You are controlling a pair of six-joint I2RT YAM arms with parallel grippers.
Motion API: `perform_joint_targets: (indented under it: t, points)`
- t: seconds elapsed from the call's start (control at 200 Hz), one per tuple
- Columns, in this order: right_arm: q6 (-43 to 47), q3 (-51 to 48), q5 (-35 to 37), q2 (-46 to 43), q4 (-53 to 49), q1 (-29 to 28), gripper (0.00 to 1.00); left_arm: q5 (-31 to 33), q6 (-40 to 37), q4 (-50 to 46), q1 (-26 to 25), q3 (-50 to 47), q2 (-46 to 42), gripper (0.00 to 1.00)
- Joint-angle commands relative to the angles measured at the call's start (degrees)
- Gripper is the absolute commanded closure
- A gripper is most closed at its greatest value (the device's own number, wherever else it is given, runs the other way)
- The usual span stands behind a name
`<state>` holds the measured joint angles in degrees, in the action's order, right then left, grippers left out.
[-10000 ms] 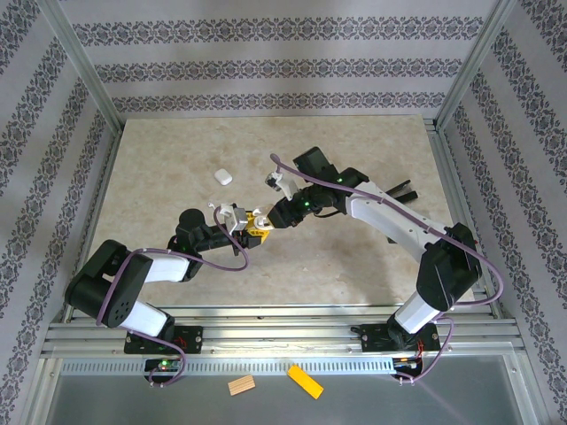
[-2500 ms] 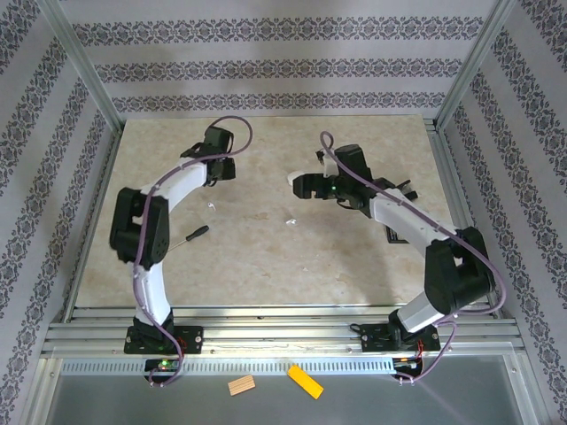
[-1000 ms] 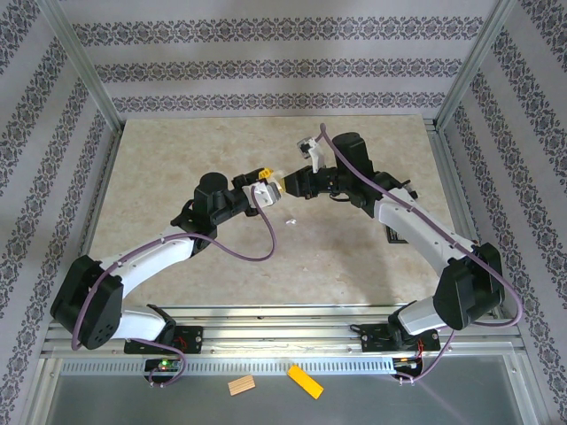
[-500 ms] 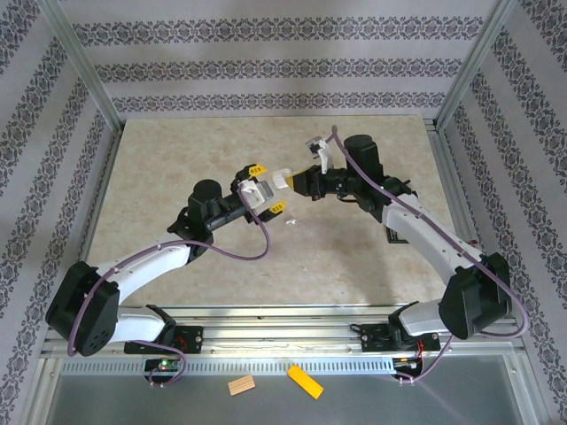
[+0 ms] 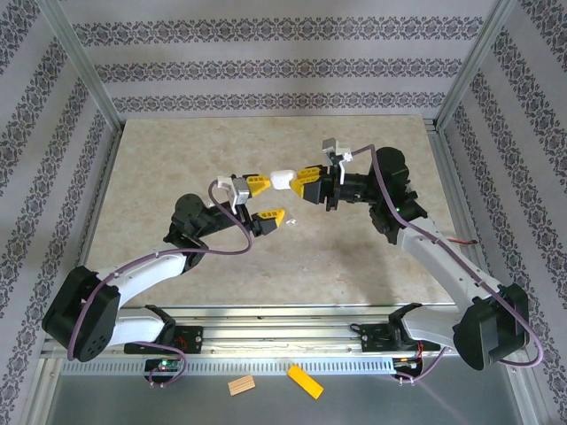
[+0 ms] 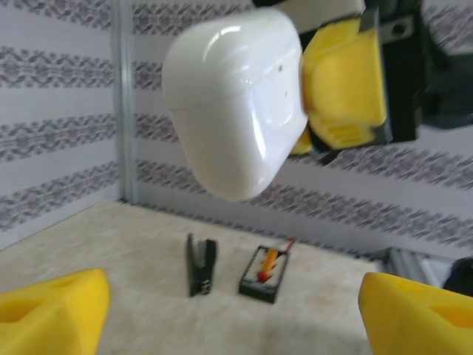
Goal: Insert the wireless bluetooth earbuds into the charging case
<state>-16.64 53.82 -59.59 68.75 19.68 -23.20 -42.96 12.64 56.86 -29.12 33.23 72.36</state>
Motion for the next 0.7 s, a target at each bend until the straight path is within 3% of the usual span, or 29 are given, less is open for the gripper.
perform_joint_targets:
  t: [0.0,0.115,0.385,0.695]
  points:
    - [-0.13,-0.6,-5.85,-0.56,6.46,-1.3,0.84,-5.53,9.69,10.92,0.74,0.93,0.16,0.22]
    - [-0.05,-0.5,-6.88,-0.02,6.8,-1.84,0.84,-7.23,14.01,17.4,0.82,2.02,2.76,0.37]
    - [0.3,-0.86,-7.6,0.24,6.66,-2.11,0.85,-9.33,17.94,24.09,0.96,3.64,5.78,0.56]
    - [0.72,-0.88,-7.64,0.64,6.05,-2.03,0.85,-9.77,18.66,24.88,1.12,4.78,5.82,0.66]
